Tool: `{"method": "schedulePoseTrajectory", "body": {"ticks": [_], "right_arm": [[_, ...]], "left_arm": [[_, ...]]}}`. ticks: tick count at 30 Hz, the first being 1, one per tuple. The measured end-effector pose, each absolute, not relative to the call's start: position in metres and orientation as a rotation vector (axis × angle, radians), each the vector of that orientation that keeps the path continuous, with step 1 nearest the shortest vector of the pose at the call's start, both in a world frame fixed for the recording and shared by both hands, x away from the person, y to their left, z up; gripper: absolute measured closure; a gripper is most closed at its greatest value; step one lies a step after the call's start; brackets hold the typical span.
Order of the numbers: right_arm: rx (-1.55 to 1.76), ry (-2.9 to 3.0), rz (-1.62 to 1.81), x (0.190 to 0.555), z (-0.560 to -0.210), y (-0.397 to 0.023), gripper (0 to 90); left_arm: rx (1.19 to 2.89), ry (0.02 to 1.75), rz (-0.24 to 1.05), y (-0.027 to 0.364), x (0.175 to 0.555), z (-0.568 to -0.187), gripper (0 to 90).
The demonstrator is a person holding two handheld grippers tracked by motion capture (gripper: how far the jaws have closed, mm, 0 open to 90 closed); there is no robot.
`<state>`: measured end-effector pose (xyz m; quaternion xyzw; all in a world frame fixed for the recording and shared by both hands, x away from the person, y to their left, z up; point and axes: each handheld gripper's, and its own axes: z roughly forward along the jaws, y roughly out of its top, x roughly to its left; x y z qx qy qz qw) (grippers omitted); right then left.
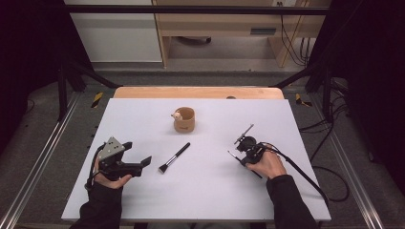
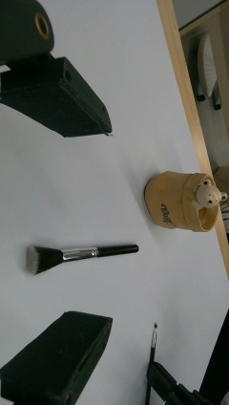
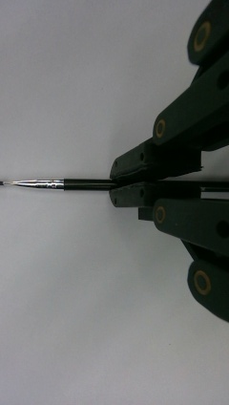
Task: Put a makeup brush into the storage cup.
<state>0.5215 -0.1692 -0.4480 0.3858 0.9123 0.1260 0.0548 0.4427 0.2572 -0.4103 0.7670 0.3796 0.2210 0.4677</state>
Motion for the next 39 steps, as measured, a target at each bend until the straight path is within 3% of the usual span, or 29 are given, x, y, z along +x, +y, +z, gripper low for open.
{"method": "schedulePoseTrajectory", "body": {"ticks": [12,22,39], "right_arm": [[1.166,2.764,0.419,0.518,-0.443,-0.171,85.8],[1.164,2.663,0.695,0.503,-0.417,-0.181,85.8],[1.065,2.507,1.134,0.476,-0.406,-0.178,85.8]], "left_arm": [[1.873,0.935,0.539,0.257,0.442,-0.41,7.4],[1.873,0.937,0.532,0.253,0.442,-0.41,7.5],[1.841,0.94,0.495,0.246,0.44,-0.408,7.6]]}}
